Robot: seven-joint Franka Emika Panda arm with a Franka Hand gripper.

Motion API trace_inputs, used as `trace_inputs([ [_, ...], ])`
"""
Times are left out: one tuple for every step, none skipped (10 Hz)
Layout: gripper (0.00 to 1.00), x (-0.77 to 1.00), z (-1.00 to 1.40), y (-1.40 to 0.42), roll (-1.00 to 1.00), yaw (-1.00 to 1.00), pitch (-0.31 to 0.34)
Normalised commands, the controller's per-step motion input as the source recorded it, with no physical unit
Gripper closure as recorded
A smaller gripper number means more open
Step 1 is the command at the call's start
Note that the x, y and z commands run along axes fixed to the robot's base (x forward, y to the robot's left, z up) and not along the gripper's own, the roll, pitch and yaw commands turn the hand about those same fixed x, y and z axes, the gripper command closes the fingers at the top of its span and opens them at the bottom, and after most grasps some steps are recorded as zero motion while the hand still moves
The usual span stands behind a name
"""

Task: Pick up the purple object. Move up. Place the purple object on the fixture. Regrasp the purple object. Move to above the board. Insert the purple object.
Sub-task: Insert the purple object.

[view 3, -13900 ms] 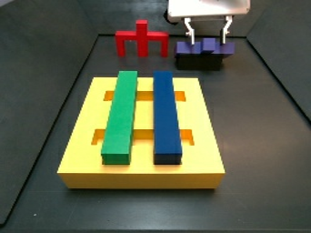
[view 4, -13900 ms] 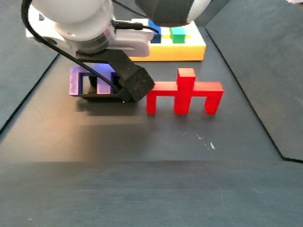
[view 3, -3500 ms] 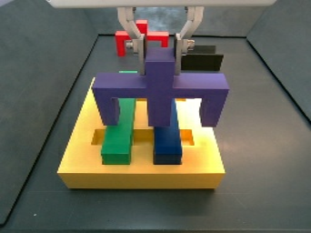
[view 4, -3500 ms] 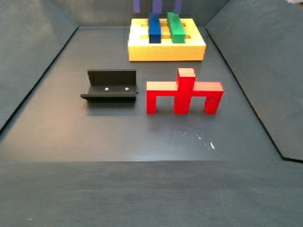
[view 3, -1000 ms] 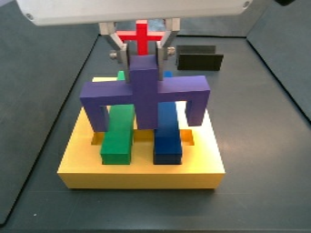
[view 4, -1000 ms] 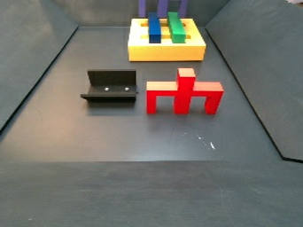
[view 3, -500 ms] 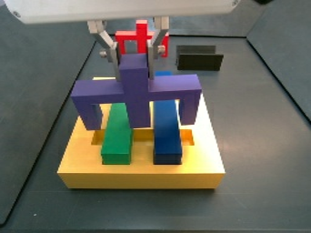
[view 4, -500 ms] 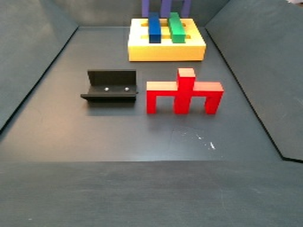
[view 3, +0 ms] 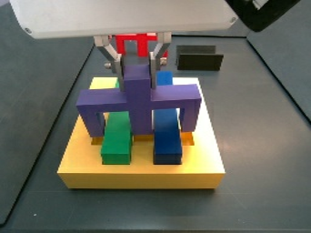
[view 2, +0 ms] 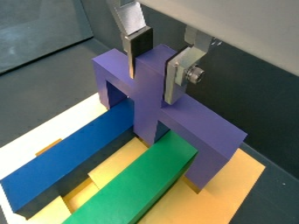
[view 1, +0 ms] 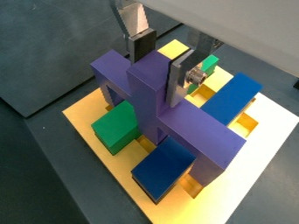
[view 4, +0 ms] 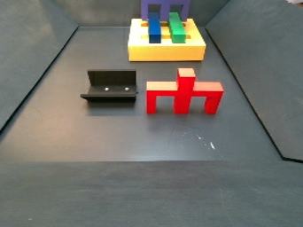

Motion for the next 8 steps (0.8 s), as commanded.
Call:
trace_inputs([
  [1.0,0.0,-0.23,-0.05,0.0,0.0,-0.044],
  [1.0,0.07,-0.18,-0.09,0.02,0.0,-0.007],
  [1.0,0.08,-0.17,-0.1,0.01,0.0,-0.004],
  [1.0,0.06,-0.15,-0.09,0.0,0.0,-0.019],
  [1.0,0.02,-0.09,-0.03,0.0,0.0,-0.017],
  [1.0,0.03,-0.1,0.0,-0.01,0.0,-0.011],
  [1.0,0.03,-0.11,-0.01,-0.03,0.0,-0.019],
  [1.0,0.03,-0.13,0.0,-0.05,0.0,-0.026],
])
